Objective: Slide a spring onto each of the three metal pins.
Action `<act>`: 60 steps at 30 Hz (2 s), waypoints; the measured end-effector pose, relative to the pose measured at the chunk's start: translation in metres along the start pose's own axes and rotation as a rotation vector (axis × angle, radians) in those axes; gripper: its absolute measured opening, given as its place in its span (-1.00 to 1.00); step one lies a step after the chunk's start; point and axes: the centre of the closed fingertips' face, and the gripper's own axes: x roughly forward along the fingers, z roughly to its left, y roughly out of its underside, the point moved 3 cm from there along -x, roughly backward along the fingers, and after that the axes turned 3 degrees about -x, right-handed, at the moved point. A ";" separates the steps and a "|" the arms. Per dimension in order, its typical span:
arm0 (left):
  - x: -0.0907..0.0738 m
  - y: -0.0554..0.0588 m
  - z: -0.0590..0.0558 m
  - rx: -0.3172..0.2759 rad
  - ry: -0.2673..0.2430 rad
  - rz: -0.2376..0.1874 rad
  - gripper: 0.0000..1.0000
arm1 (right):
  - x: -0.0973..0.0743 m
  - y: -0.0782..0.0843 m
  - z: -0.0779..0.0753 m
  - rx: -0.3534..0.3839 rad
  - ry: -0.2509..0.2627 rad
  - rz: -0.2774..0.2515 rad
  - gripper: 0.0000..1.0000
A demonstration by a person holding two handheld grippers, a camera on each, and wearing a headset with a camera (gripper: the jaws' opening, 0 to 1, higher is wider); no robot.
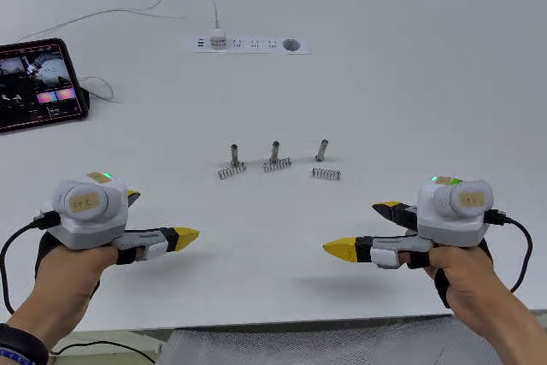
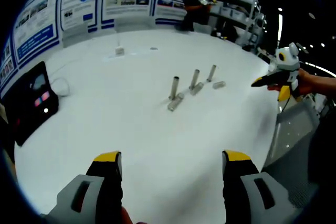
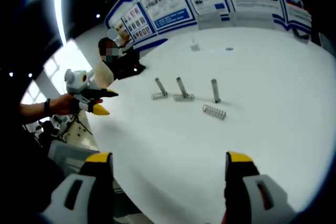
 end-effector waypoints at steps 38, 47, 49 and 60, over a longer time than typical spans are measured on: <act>0.034 -0.031 -0.017 0.177 0.091 0.063 0.53 | -0.007 0.004 -0.001 -0.030 0.010 0.006 0.78; 0.047 -0.036 -0.023 0.208 0.114 0.079 0.49 | -0.009 0.001 -0.001 -0.045 0.017 -0.004 0.78; 0.051 -0.038 -0.023 0.211 0.118 0.080 0.47 | -0.010 0.001 -0.001 -0.053 0.021 -0.006 0.78; 0.073 -0.046 -0.032 0.219 0.151 0.085 0.40 | -0.013 -0.004 -0.001 -0.068 0.028 -0.020 0.78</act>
